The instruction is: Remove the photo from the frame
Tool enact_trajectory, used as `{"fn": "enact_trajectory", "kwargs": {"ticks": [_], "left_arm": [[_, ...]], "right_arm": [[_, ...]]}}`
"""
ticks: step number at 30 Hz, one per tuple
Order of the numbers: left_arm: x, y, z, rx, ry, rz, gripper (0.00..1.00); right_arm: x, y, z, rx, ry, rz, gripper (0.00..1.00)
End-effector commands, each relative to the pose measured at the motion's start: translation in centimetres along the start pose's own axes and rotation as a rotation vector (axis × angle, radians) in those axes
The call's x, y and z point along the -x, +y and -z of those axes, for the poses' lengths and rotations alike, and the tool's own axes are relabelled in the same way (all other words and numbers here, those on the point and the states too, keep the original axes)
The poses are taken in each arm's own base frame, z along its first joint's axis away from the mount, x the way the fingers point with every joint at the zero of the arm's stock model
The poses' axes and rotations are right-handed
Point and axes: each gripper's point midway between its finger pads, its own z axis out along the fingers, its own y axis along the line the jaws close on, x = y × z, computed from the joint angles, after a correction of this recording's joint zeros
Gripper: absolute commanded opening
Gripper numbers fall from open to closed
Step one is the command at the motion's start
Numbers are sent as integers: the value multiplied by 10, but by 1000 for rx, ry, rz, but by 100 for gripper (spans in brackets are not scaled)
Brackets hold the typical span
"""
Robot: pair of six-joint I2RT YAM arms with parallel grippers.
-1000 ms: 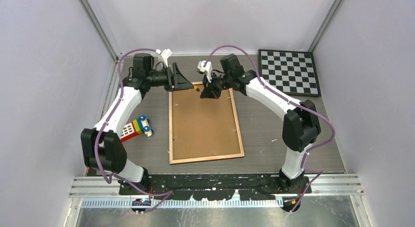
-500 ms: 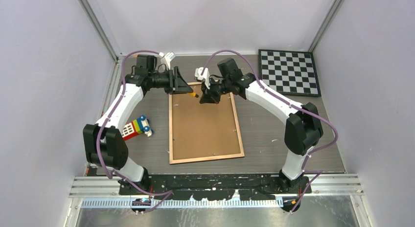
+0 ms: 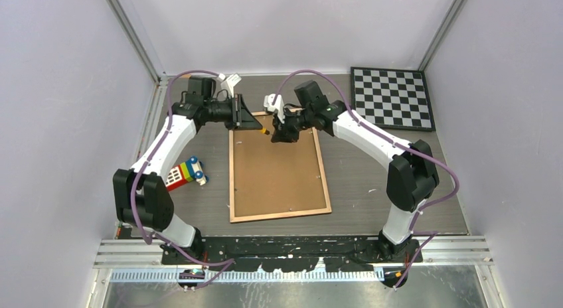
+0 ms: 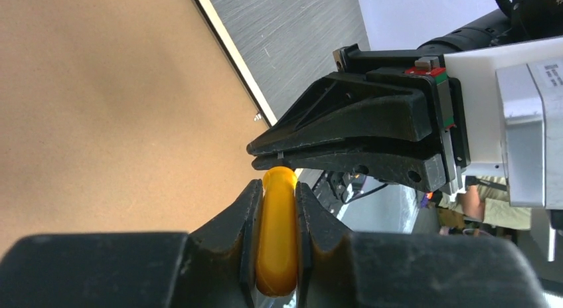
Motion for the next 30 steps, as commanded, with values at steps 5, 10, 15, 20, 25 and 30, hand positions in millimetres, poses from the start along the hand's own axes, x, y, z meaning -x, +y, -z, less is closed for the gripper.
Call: {"fn": "enact_trajectory", "kwargs": {"ticks": [5,10,15,20,25,30], "left_arm": [[-31,-8,39,63,17,-273,0],[-87,14,69,121,187,-570,0],[-126,33,84,169,263,-709,0],[-111,49,82,254,163,-585,0],[-81,61,91,297,42,-419,0],[-78,67,101,320,12,-398,0]], "right_arm": [[8,-12,24,-115,-17,-94,70],[-33,-1,34,-97,92,-209,73],[-78,16,36,-96,205,-290,74],[-89,31,29,-28,228,-316,74],[-94,75,19,103,269,-226,74],[-115,125,17,196,322,-169,75]]}}
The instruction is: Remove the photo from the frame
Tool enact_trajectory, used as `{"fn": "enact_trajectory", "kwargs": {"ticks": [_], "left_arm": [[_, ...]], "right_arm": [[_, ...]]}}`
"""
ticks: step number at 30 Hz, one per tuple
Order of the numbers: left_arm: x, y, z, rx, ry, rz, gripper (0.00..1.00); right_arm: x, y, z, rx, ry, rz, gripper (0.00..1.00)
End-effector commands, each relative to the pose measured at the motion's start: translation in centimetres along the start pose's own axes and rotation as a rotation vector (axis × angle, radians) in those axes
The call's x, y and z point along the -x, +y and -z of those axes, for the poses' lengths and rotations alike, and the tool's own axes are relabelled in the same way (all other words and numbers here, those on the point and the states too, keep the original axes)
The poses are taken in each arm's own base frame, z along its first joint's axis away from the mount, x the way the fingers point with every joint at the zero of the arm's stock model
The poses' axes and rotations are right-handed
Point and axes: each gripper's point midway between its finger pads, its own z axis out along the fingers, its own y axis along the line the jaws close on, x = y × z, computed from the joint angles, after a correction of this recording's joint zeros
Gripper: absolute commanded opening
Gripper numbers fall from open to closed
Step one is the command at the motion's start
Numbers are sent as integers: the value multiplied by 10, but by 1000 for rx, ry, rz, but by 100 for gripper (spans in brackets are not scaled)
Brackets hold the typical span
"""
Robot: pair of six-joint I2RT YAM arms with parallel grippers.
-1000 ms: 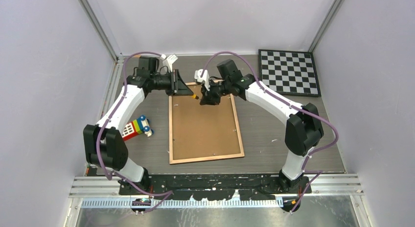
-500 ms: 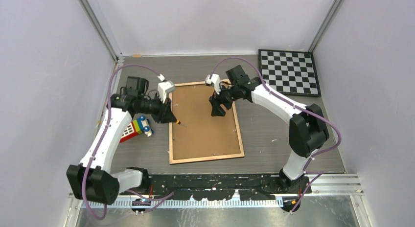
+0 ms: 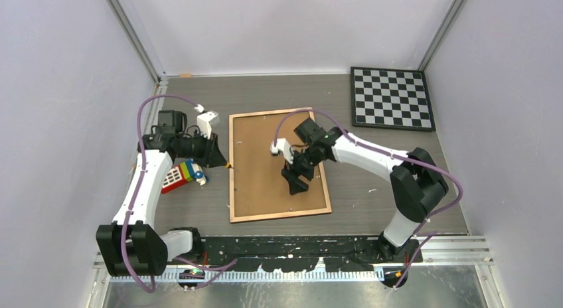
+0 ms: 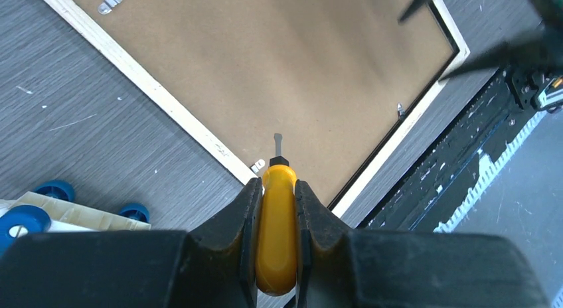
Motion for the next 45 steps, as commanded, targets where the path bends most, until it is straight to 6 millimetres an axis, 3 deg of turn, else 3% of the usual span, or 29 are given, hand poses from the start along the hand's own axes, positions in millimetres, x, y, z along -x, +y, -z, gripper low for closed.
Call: {"fn": "enact_trajectory", "kwargs": {"ticks": [1,6,12,17,24,27,31,35,39,45], "left_arm": [[19,5,11,19,-82,5,0],[16,14,15,18,-129,86,0],[19,11,17,-4,-193,82,0],[5,8,21,34,-176,24,0],[-6,10,33,131,-160,-24,0],[-7,20,34,181,-152,-43,0],[-7,27,32,184,-133,-74,0],[0,44,28,213,-122,-134,0],[10,56,22,209,-101,-178,0],[11,72,7,242,-15,-334,0]], "right_arm": [[-17,44,2,73,23,103,75],[-46,66,-9,49,56,211,79],[-65,48,-27,-144,112,300,79],[-79,38,-38,-220,179,349,74],[-69,8,-47,-371,183,301,61],[-66,-12,-55,-447,213,277,54],[-55,-23,-62,-483,208,257,52],[-48,-16,-64,-430,195,275,52],[-52,1,-58,-311,213,271,52],[-60,8,-44,-263,293,224,50]]}}
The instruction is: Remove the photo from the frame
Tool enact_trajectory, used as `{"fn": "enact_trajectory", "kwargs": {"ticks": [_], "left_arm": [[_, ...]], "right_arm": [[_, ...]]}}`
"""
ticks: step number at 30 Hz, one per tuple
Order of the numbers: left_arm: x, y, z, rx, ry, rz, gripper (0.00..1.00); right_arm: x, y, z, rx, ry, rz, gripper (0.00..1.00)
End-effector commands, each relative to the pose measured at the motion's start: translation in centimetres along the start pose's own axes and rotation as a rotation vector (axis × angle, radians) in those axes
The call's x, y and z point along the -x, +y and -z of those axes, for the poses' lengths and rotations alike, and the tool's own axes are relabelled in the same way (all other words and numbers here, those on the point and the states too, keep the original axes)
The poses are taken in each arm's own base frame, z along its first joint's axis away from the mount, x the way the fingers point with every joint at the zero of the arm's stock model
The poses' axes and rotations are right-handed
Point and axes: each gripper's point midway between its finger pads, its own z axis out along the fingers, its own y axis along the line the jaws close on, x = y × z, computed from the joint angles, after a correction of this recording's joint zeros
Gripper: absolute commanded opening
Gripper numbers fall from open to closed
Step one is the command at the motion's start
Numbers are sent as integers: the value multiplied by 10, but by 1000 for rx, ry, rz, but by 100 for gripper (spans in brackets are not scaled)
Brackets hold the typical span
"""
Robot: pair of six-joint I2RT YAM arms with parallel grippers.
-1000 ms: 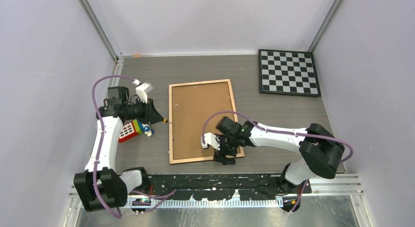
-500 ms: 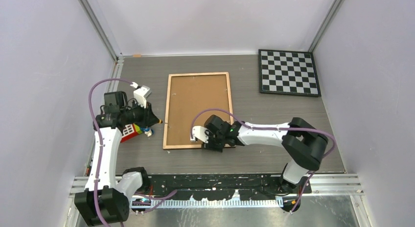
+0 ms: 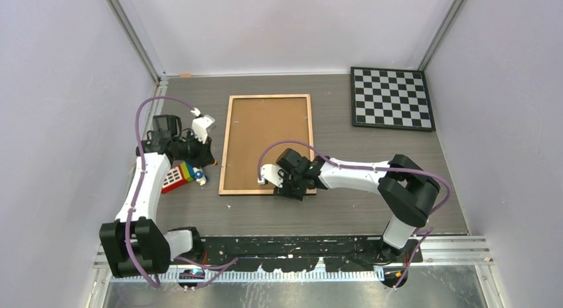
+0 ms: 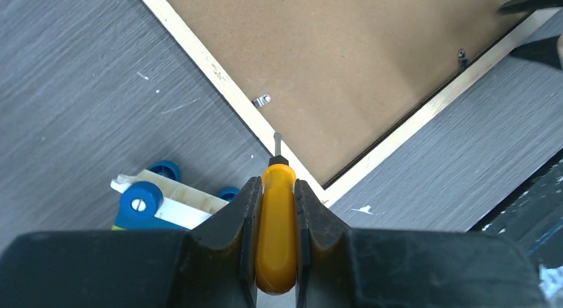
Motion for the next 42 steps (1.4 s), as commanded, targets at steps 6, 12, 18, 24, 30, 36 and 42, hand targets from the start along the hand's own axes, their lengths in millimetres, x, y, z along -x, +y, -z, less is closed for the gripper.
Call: {"fn": "enact_trajectory", "kwargs": {"ticks": [6,12,18,24,30,36,42], "left_arm": [[23,12,-15,16,3,-298,0],[16,15,-25,-6,35,-376,0],[17,6,-36,-51,45,-406,0],[20,-3,-39,-89,29,-417,0],[16,4,-45,-60,58,-474,0],[14,9,-48,-53,87,-539,0],[13,12,-50,-43,108,-575,0]], "right_arm": [[-25,17,8,128,153,-27,48],[-37,17,1,143,221,-11,38],[-47,16,-2,144,270,2,19],[-46,16,-2,146,280,-3,10],[-48,15,-2,141,294,3,6],[-50,15,-1,152,308,14,6],[-51,18,-1,171,316,19,4]]}}
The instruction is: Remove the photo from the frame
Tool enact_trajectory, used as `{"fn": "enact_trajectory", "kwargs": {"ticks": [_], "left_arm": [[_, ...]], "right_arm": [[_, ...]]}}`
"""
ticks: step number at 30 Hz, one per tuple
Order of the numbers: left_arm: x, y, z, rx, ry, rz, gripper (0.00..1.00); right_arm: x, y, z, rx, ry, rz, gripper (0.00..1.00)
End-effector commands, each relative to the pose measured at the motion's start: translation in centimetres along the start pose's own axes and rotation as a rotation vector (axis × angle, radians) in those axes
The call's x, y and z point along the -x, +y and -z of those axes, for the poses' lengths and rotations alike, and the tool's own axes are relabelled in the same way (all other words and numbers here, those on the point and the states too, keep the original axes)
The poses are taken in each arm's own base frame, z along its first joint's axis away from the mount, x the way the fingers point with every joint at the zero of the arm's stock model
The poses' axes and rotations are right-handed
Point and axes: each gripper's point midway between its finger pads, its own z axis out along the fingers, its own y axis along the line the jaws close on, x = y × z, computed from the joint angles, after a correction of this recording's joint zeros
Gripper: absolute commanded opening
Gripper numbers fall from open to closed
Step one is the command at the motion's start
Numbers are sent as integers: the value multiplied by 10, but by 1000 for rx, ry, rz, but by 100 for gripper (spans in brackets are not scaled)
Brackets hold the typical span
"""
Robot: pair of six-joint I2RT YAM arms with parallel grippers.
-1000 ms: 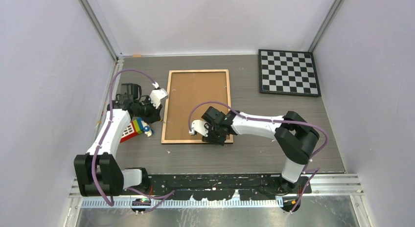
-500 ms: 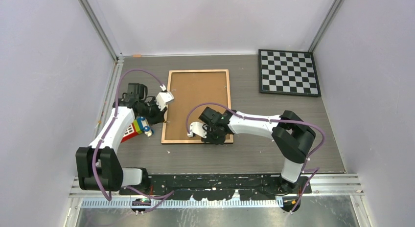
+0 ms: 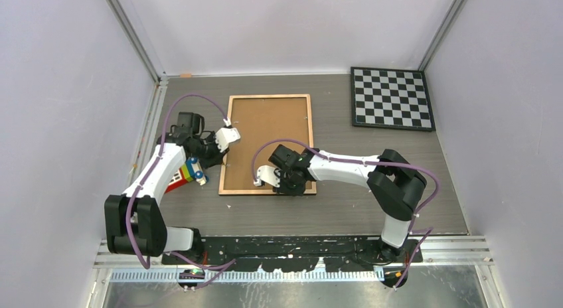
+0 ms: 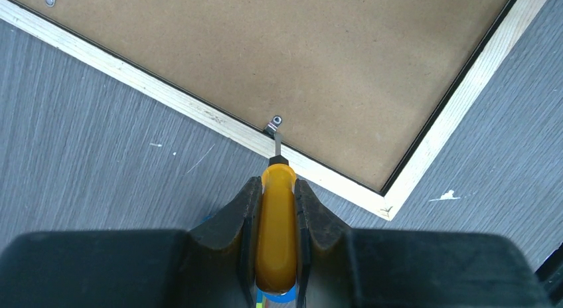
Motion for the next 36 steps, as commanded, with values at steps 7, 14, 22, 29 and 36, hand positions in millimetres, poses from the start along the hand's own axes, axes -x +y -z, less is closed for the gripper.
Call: {"fn": "enact_trajectory", "kwargs": {"ticks": [7,14,22,29,36], "left_arm": [[19,16,-3,51,-27,-97,0],[26,16,-13,80,-41,-118,0],[31,8,-21,62,-55,-87,0],[33,5,-12,74,-56,-62,0],[36,17,-2,136,-49,18,0]], "right_arm": [[-38,15,-15,72,144,-9,3],[-40,17,-15,79,149,-5,2],[-43,18,-15,82,157,-1,2],[-42,17,-16,80,155,0,2],[-39,16,-16,79,149,-1,2]]}}
